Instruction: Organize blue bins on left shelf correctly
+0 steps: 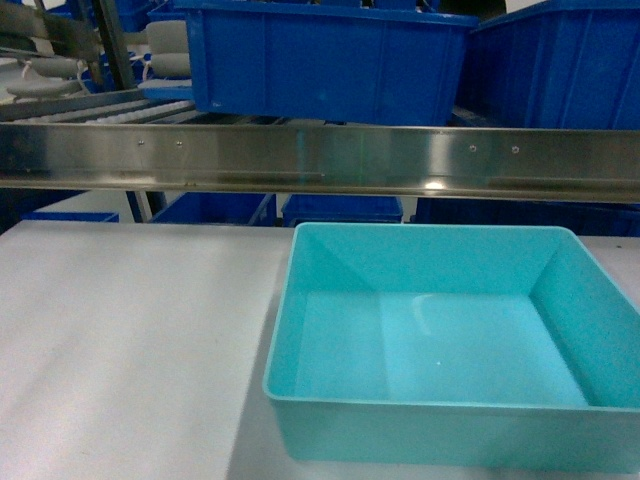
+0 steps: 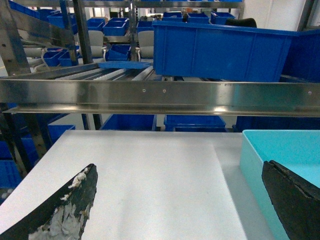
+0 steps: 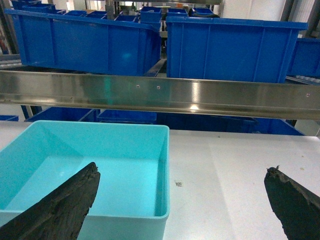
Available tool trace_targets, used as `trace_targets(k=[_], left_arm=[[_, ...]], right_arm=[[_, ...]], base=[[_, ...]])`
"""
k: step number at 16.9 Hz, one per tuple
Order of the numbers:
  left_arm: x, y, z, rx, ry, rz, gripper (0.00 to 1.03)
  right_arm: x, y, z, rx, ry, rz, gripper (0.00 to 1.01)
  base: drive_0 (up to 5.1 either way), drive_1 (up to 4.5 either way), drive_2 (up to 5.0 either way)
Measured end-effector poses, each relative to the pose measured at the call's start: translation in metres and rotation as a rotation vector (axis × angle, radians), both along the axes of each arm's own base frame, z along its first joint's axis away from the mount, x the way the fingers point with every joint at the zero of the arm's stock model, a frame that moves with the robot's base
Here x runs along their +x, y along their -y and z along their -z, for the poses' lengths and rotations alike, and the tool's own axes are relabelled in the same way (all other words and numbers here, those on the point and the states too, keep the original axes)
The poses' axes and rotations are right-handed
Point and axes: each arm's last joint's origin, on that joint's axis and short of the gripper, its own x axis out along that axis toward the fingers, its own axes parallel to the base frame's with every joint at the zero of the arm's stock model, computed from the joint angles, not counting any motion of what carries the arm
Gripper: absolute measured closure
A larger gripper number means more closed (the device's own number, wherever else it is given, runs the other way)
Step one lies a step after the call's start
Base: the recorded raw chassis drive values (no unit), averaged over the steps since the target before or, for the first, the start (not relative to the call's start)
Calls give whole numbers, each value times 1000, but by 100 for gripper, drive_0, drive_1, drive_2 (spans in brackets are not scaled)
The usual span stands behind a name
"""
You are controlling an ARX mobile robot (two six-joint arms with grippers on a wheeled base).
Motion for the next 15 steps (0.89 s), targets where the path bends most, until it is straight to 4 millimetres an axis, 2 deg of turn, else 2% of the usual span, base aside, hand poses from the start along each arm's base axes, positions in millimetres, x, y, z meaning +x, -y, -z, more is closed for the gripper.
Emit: trace_targets(k=[11,15], left_arm=[[0,0,0,0,1,0,5],[0,0,0,0,-1,-2,5]], right_arm=[[0,0,0,0,0,0,3],[0,0,0,0,0,-1,3]], base=[[0,0,0],[476,-359,-128]])
